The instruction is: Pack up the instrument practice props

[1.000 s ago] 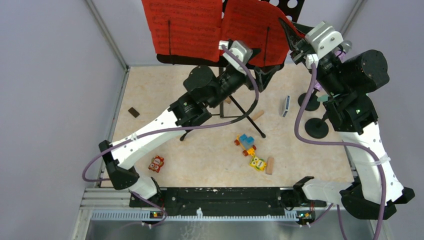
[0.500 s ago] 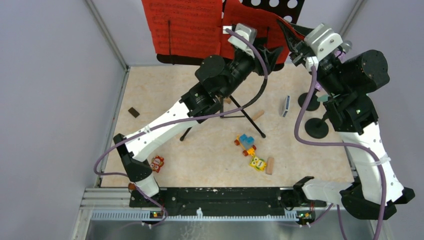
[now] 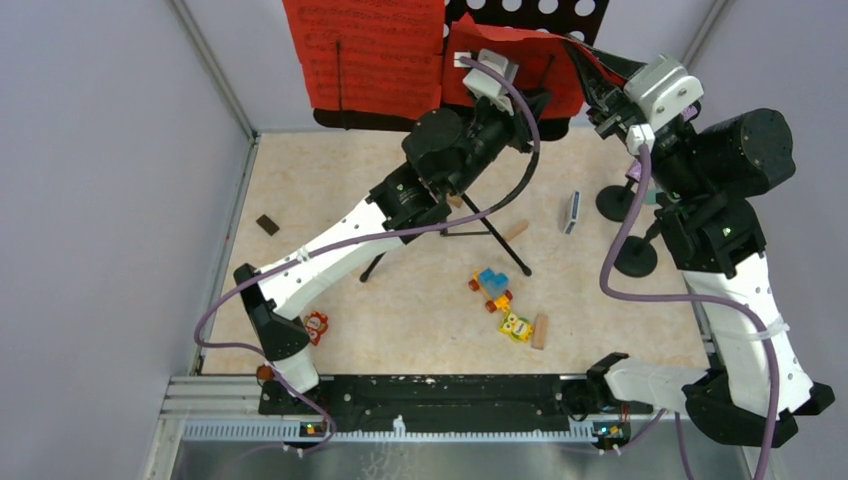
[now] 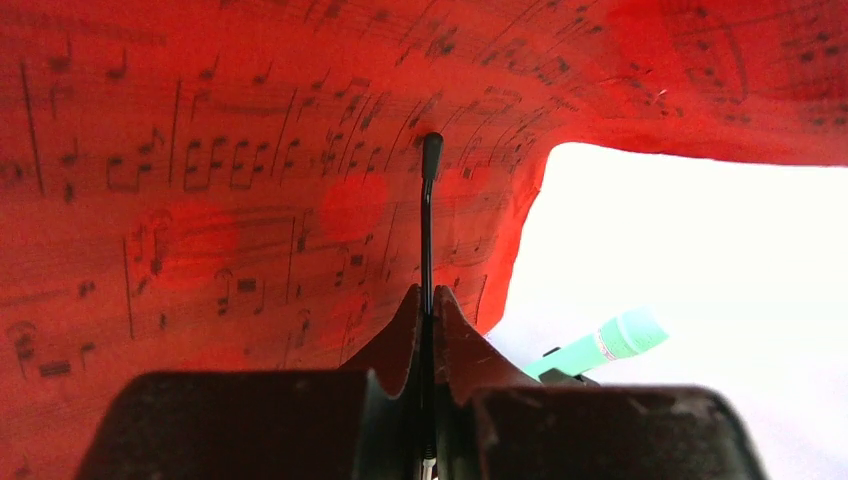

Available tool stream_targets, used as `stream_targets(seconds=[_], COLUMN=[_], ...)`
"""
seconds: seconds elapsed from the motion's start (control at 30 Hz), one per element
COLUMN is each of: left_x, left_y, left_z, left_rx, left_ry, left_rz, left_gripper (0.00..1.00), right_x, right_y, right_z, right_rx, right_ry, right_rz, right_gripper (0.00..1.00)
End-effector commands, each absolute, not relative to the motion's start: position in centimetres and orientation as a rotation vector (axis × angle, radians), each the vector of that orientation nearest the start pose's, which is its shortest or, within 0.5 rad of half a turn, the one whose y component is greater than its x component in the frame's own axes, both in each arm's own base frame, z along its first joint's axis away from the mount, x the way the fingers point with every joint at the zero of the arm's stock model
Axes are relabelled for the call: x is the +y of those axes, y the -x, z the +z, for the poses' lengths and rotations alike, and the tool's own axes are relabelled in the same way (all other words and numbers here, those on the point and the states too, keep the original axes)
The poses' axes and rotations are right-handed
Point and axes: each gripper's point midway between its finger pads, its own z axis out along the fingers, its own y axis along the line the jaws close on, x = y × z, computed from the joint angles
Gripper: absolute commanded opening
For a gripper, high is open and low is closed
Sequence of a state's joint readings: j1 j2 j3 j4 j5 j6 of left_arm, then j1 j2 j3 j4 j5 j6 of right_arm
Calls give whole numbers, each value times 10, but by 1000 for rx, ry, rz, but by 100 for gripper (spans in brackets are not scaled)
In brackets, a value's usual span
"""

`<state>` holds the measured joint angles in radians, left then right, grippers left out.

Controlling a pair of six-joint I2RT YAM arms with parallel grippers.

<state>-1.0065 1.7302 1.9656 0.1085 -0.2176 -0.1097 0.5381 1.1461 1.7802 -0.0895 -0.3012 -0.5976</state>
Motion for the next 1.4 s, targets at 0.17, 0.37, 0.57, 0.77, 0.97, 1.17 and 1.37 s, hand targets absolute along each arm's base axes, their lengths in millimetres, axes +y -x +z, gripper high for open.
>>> stream_targets(seconds=[0.17, 0.37, 0.57, 0.77, 0.97, 1.17, 1.37], left_x=[-416, -415, -411, -405, -403, -397, -378], left_y=[-295, -289, -290, -289, -279, -271, -258], left_z=[563, 561, 558, 557, 559, 553, 543], left_rx=[1089, 1068, 1071, 1067, 1042, 1054, 1086], left_ry=[-384, -418, -420, -408, -460, -495, -510], left_rz=[-879, -886, -860, -848, -855, -854, -851], left_gripper=[0, 0, 0, 9, 45, 72, 95], right_x=[141, 84, 31, -13, -6, 15, 37], right_y=[-224, -219, -199, -174, -173, -176, -182], right_z=[687, 699, 676, 623, 551, 488, 427], right_rx=[633, 686, 821, 1027, 1290, 1480, 1679], right_ry=[581, 324, 157, 22, 32, 8, -11], right_rz=[33, -81, -144, -153, -38, 114, 209], right_gripper=[0, 0, 0, 0, 0, 0, 0])
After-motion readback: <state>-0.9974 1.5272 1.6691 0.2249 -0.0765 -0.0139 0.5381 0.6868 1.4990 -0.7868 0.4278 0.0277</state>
